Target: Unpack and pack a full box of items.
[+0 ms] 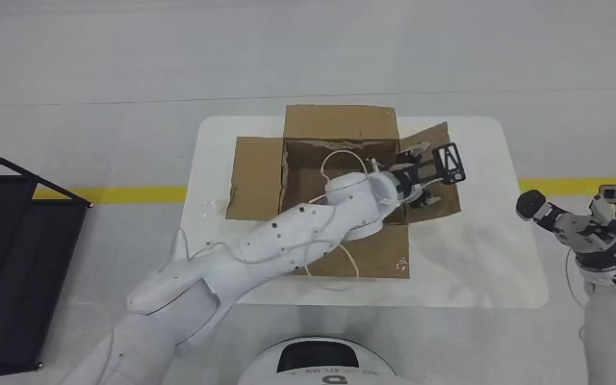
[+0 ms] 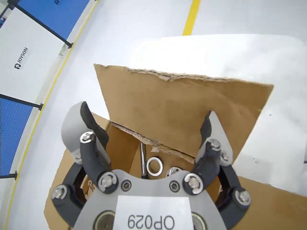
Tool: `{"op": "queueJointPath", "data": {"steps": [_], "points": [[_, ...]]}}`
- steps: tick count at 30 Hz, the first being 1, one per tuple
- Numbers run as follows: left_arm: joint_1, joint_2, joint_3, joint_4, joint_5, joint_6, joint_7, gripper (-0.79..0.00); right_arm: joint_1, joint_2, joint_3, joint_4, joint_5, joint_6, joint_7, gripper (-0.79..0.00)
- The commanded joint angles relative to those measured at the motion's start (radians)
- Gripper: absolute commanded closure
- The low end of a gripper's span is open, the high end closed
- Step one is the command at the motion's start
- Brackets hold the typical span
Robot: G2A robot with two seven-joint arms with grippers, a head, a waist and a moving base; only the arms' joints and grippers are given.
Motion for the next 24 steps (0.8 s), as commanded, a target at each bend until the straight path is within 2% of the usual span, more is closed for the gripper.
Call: {"op": "queueJointPath", "data": {"steps": [1,5,9,12,14,16,19,22,24], "points": [[-0.016,-0.027,0.018,0.057,-0.01,0.007,-0.014,-0.785,0.002,-0.004,0.006,-0.003,-0.01,-0.001,-0.002,-0.785],[-0.048,-0.078,0.047,0.167,-0.017,0.019,-0.053,-0.785,0.035,-0.011,-0.006,0.022,-0.039,-0.022,-0.022,-0.785],[-0.072,-0.119,0.052,0.243,-0.041,0.009,-0.025,-0.785,0.073,-0.013,-0.025,0.046,-0.072,-0.033,-0.033,-0.785],[-0.087,-0.132,0.02,0.278,-0.066,0.007,0.041,-0.785,0.083,-0.015,-0.028,0.043,-0.083,-0.039,-0.039,-0.785],[-0.088,-0.129,-0.019,0.28,-0.091,0.008,0.095,-0.785,0.09,-0.016,-0.028,0.045,-0.086,-0.048,-0.049,-0.785],[-0.079,-0.112,-0.072,0.25,-0.1,0.015,0.141,-0.785,0.099,-0.017,-0.033,0.042,-0.09,-0.052,-0.053,-0.785],[-0.03,-0.06,-0.183,0.151,-0.065,0.049,0.171,-0.785,0.113,-0.017,-0.042,0.017,-0.108,-0.059,-0.059,-0.785],[0.079,0.009,-0.328,-0.024,0.011,0.069,0.135,-0.785,0.117,-0.017,-0.045,-0.033,-0.144,-0.077,-0.077,-0.785],[0.183,0.056,-0.436,-0.175,0.069,0.048,0.095,-0.785,0.114,-0.016,-0.048,-0.071,-0.175,-0.085,-0.086,-0.785]]}}
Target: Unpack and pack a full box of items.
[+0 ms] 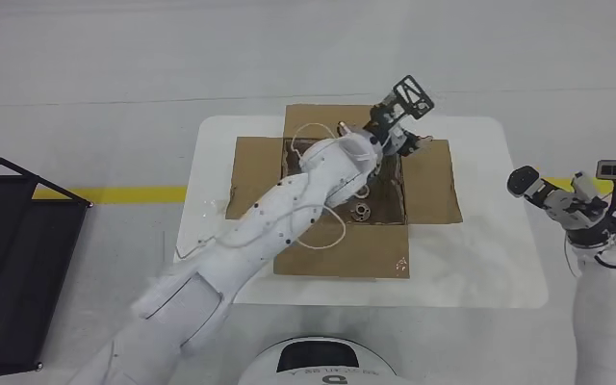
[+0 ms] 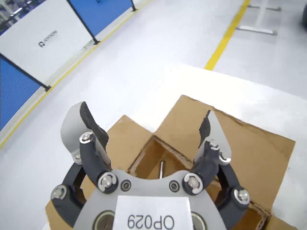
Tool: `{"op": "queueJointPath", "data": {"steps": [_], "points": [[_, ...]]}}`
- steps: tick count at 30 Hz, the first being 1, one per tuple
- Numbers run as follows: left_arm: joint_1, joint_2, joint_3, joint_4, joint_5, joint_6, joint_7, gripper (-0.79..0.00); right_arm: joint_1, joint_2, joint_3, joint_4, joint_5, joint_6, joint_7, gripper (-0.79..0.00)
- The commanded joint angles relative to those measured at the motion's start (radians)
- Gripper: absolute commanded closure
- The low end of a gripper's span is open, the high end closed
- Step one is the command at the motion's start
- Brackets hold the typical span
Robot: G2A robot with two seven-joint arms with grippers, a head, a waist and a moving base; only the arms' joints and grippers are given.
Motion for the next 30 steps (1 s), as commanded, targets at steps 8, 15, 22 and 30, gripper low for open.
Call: {"op": "queueJointPath", "data": {"steps": [8,15,22,30], "points": [[0.427,0.13,-0.442,-0.505,0.081,-0.157,-0.09,-0.785,0.107,0.008,-0.143,-0.1,-0.236,0.149,-0.141,-0.785],[0.467,0.154,-0.604,-0.522,-0.033,-0.217,-0.137,-0.785,0.213,0.01,-0.277,-0.16,-0.441,0.271,-0.282,-0.785],[0.467,0.154,-0.604,-0.522,-0.033,-0.217,-0.137,-0.785,0.213,0.01,-0.277,-0.16,-0.441,0.271,-0.282,-0.785],[0.467,0.154,-0.604,-0.522,-0.033,-0.217,-0.137,-0.785,0.213,0.01,-0.277,-0.16,-0.441,0.271,-0.282,-0.785]]}}
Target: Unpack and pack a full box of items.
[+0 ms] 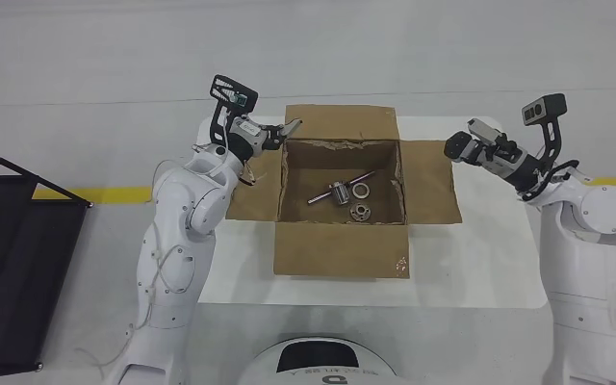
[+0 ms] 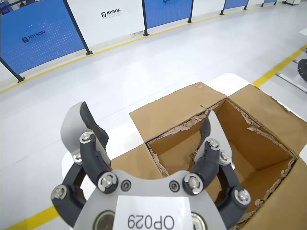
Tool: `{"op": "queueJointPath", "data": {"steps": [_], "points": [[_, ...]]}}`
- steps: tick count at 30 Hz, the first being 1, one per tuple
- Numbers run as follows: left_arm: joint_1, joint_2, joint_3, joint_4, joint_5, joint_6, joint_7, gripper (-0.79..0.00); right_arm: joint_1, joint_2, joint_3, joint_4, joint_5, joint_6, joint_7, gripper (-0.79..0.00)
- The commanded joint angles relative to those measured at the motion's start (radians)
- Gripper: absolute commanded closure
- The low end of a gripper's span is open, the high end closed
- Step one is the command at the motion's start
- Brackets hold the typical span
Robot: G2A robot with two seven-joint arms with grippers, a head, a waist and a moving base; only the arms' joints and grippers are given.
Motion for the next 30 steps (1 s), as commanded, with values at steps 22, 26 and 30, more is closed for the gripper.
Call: {"op": "queueJointPath", "data": {"steps": [22,26,30], "points": [[-0.008,0.034,-0.246,0.034,-0.18,-0.099,-0.023,-0.785,0.0,0.0,0.0,0.0,0.0,0.0,0.0,-0.785],[-0.008,0.034,-0.246,0.034,-0.18,-0.099,-0.023,-0.785,0.028,-0.007,-0.066,-0.021,0.081,0.084,-0.001,-0.785],[-0.008,0.034,-0.246,0.034,-0.18,-0.099,-0.023,-0.785,0.085,-0.012,-0.253,-0.176,-0.203,0.223,-0.11,-0.785]]}}
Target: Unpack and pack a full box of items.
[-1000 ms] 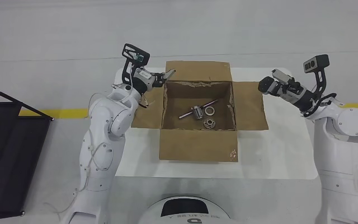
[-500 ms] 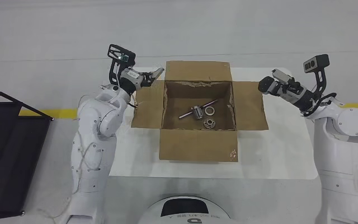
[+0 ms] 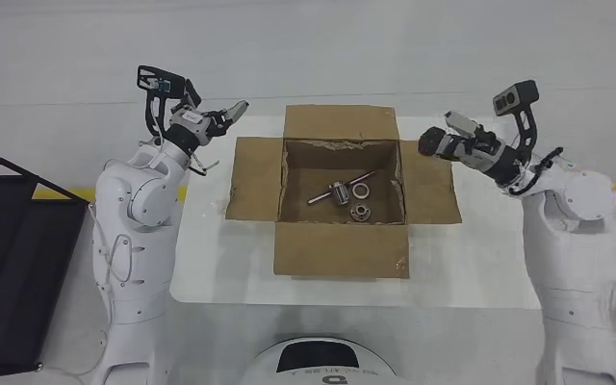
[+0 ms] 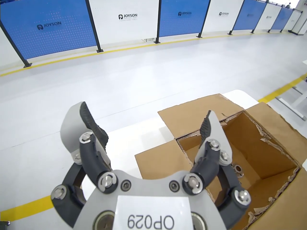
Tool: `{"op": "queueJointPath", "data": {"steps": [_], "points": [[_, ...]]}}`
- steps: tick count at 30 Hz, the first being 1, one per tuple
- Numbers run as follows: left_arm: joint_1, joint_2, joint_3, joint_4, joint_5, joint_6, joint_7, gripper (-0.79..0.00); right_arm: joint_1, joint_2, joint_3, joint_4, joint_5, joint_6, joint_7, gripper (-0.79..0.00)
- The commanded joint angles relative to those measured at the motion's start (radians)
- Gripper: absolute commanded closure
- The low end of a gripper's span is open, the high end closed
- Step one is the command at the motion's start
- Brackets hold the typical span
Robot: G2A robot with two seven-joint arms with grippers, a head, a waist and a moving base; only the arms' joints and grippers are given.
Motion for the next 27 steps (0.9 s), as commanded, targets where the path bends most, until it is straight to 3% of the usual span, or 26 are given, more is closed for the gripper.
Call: {"op": "queueJointPath", "data": {"steps": [1,4,13,15,22,27], "points": [[0.0,0.0,-0.001,0.0,-0.001,0.0,0.0,-0.785,0.023,-0.004,-0.106,-0.064,-0.313,0.108,-0.068,-0.785],[0.0,0.0,-0.001,0.0,-0.001,0.0,0.0,-0.785,0.052,-0.011,-0.185,-0.096,-0.355,0.248,-0.098,-0.785],[0.0,0.0,-0.001,0.0,-0.001,0.0,0.0,-0.785,0.051,-0.009,-0.199,-0.095,-0.395,0.254,-0.1,-0.785],[0.0,0.0,-0.001,0.0,-0.001,0.0,0.0,-0.785,0.089,-0.009,-0.294,-0.087,-0.586,0.308,-0.11,-0.785],[0.0,0.0,-0.001,0.0,-0.001,0.0,0.0,-0.785,0.251,-0.05,-0.596,0.031,-0.855,0.413,-0.158,-0.785],[0.0,0.0,-0.001,0.0,-0.001,0.0,0.0,-0.785,0.309,-0.082,-0.732,0.141,-0.965,0.455,-0.194,-0.785]]}}
